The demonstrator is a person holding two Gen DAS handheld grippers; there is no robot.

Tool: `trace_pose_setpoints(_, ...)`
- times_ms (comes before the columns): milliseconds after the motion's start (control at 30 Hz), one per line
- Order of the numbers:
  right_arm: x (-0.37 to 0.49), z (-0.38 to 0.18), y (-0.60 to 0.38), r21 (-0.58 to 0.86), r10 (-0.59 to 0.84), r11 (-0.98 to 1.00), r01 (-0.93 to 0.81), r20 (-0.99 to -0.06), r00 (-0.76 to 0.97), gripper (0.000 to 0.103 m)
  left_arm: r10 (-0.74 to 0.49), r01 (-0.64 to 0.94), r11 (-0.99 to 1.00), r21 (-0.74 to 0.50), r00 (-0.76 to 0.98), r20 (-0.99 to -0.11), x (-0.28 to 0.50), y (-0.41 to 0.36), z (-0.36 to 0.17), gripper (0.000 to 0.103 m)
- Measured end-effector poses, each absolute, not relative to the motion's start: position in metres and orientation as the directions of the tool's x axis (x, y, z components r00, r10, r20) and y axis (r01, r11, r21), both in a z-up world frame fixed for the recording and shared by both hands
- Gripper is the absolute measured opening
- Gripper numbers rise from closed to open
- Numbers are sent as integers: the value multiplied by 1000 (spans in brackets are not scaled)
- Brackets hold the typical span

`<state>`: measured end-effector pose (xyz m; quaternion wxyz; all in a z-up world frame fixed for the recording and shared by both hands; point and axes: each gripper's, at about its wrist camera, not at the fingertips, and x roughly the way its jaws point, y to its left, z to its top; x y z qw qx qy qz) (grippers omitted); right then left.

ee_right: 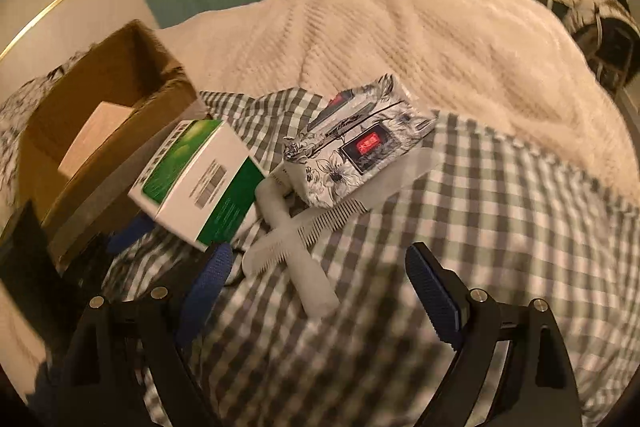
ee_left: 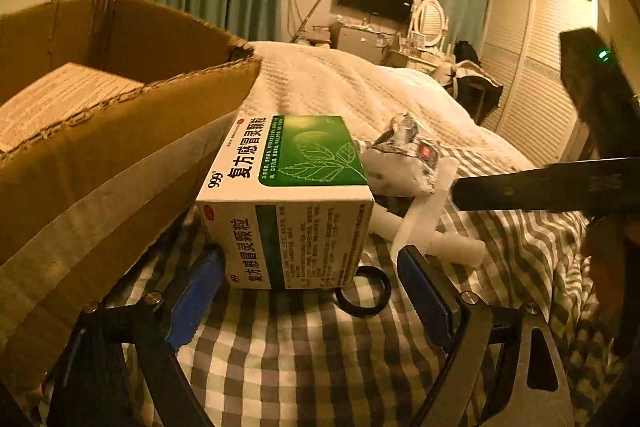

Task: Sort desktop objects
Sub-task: 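Grasp the white plastic tube with the left tool while the right tool grasps the clear comb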

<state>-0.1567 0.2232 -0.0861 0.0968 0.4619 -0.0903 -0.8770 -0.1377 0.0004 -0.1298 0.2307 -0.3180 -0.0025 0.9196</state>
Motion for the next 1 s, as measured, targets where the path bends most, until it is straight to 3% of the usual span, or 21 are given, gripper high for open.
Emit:
trace_pose_setpoints(67, -168, -95, 222, 274, -266, -959, 68, -796, -543, 76, 417, -392, -903, -179, -694, -586, -143, -5, -132, 92)
trace_pose_setpoints(200, -185, -110, 222, 297, -276, -954, 46, -805, -526, 71, 414, -347, -909, -231, -690, -594, -163, -12, -138, 94)
trace_pose_setpoints(267, -190, -113, 224, 310, -282, -950, 38, -798, -532, 60, 426, -340, -904, -258, -679, -597, -172, -13, -141, 94)
trace_pose_setpoints(333, -194, -115, 224, 320, -295, -946, 45, -798, -525, 34, 428, -346, -903, -254, -679, -596, -175, -13, -143, 94)
trace_pose_setpoints(367, -195, -118, 223, 320, -300, -946, 53, -802, -516, 28, 428, -351, -903, -248, -677, -599, -176, -11, -143, 94)
trace_pose_setpoints(700, -172, -101, 225, 299, -293, -951, 85, -775, -560, 11, 508, -400, -862, -312, -680, -529, -150, -17, -132, 89)
trace_pose_setpoints(1000, -140, -66, 245, 317, -306, -944, 87, -750, -587, 5, 535, -394, -844, -364, -593, -601, -123, 17, -120, 89)
